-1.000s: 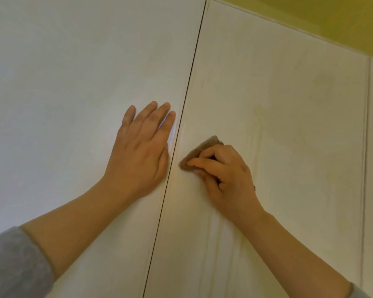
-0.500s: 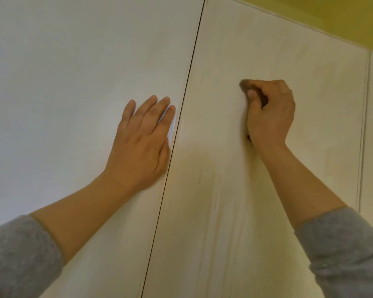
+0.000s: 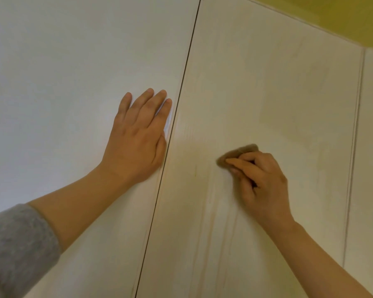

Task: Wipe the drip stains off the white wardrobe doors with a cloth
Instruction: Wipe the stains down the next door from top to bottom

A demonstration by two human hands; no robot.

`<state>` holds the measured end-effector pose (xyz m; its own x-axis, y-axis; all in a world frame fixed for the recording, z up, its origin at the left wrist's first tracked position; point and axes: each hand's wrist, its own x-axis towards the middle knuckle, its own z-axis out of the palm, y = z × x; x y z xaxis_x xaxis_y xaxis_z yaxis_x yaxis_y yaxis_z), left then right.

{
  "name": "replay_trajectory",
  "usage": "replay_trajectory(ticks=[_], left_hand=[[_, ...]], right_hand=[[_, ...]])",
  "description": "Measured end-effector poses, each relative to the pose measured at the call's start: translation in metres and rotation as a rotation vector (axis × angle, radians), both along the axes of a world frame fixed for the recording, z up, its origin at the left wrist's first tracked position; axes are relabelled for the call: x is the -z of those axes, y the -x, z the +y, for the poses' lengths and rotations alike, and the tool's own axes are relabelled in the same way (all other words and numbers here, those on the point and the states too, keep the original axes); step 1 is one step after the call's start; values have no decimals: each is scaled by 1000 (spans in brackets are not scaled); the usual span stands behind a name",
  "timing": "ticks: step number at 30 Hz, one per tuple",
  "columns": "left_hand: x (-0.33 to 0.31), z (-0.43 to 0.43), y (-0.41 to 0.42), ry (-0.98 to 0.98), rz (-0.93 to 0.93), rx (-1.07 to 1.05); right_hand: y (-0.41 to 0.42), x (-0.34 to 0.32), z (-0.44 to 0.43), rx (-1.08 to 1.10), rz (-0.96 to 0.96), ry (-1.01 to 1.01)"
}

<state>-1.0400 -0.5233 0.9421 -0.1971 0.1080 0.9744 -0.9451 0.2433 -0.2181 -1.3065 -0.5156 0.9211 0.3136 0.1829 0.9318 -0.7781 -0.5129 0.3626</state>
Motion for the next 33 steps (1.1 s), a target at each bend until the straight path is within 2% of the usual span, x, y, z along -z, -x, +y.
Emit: replay_trajectory(ticks=[2, 6, 8, 12, 16, 20, 23, 25, 29, 33], left_hand=[[0, 0, -1, 4, 1, 0], [0, 1, 0, 6, 1, 8], [0, 1, 0, 0, -1, 6], [0, 0, -1, -1, 0, 5], [0, -1, -1, 7, 3, 13], [0, -1, -1, 22, 4, 13], [1, 0, 0, 5, 3, 12], [1, 1, 0, -1, 1, 11], [1, 1, -1, -16, 1, 0], [1, 1, 0, -16, 1, -4]], right_hand=[[4, -16, 11, 30, -103, 27], [13, -89, 19, -36, -493, 88], [18, -119, 10, -21, -582, 65], [15, -120, -14, -26, -458, 14], [17, -69, -17, -55, -308, 60], [22, -4, -12, 2, -217, 11], [31, 13, -1, -8, -167, -78], [34, 2, 13, -31, -225, -149], [40, -34, 36, -79, -434, -166], [56, -58, 37, 0, -528, -229]])
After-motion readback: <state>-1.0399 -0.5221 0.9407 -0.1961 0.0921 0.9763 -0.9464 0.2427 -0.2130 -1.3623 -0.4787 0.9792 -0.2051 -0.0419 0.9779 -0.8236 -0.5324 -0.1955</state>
